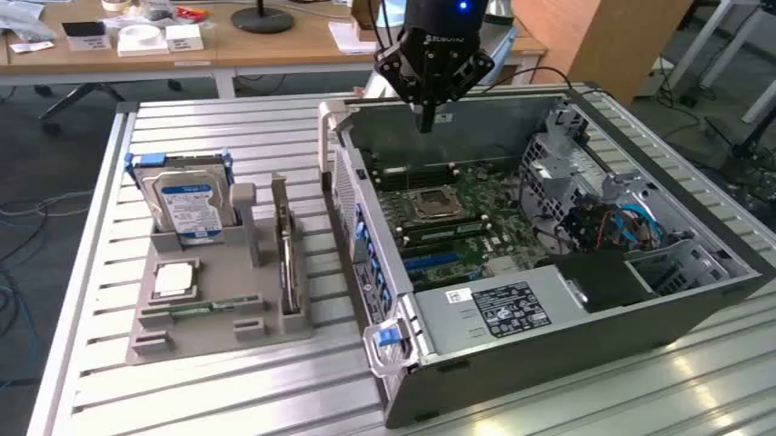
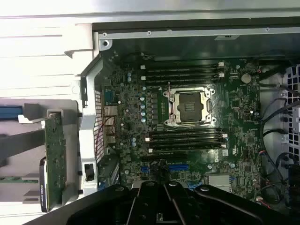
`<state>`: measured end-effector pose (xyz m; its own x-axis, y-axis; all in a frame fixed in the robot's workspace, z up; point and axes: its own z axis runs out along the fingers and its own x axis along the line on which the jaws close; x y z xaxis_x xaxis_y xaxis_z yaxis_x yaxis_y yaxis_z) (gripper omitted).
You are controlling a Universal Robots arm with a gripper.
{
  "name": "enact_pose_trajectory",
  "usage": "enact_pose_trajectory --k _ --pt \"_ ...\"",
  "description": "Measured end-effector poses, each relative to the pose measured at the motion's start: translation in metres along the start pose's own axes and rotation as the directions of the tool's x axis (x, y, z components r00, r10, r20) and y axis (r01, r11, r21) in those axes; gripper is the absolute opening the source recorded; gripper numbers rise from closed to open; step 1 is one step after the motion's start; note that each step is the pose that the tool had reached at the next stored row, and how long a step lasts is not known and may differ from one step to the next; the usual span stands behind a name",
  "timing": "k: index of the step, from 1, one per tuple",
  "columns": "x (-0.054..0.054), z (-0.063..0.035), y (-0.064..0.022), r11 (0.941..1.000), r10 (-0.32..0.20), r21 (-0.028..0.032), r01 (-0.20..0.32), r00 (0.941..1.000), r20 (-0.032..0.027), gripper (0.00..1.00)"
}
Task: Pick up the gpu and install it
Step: 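Reach for the gpu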
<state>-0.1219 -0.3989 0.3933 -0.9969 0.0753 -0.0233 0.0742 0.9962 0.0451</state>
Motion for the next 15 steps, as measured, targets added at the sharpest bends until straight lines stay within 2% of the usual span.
enact_pose_trajectory --k 11,15 --pt "0.0000 0.0000 0.0000 1.0000 0.000 0.0000 0.000 1.0000 0.0000 0.11" --pt "0.0033 -0.0001 -0.0003 1.0000 0.000 0.0000 0.000 1.0000 0.0000 0.11"
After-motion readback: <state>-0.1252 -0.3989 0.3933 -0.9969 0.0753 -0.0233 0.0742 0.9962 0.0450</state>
